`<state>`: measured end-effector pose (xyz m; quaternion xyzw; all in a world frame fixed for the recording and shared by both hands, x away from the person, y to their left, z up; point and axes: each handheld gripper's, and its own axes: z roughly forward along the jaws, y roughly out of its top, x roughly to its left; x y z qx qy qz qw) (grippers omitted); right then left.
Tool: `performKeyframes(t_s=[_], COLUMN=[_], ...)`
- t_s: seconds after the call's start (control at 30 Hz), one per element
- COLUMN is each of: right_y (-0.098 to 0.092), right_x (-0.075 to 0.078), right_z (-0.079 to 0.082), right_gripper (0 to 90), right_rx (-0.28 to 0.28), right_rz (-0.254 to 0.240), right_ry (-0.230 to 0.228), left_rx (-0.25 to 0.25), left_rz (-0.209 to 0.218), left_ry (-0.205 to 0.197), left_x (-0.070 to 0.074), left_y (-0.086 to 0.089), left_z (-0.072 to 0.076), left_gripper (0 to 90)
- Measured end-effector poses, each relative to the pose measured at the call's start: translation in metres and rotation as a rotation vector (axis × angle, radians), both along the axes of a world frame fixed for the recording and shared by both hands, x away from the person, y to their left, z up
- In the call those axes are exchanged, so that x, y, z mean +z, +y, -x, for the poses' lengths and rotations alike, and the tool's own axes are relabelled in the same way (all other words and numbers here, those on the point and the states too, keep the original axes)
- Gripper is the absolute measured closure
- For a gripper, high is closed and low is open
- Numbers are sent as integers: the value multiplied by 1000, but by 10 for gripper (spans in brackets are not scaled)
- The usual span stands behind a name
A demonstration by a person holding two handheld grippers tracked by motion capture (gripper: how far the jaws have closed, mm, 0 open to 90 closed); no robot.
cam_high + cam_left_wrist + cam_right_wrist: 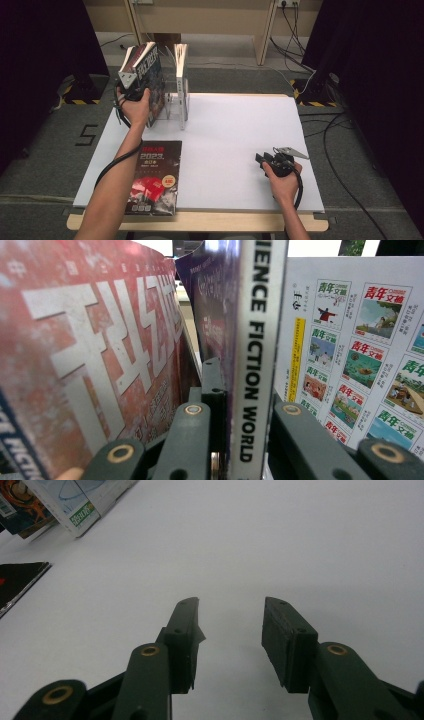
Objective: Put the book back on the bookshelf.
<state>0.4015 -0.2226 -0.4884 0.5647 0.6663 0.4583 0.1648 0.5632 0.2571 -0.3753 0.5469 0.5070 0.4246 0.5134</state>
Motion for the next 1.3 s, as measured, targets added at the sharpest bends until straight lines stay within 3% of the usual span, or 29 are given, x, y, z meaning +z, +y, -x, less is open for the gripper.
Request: performKeyframes(t_s=[0.37,0.67,0.77,0.97,1.3], right_y=[2,5,5,4,3], right_x=[-1,-2,-3,-3,-3], right_z=[0,0,0,0,-1], right_gripper=[585,579,577,574,572], right_rx=[11,15,20,16,22], right_rz=[6,2,6,-4,-5], right_ry=[10,23,28,38,45], left_rx=[-35,-64,-69,-56,-25], left_rz=[-10,3,36,51,12], left_ry=[53,22,26,43,133], left_x=[-6,3,8,15,24], left_y=[6,5,6,7,7], left_z=[14,30,29,25,15], left_gripper=[791,729,712,712,802])
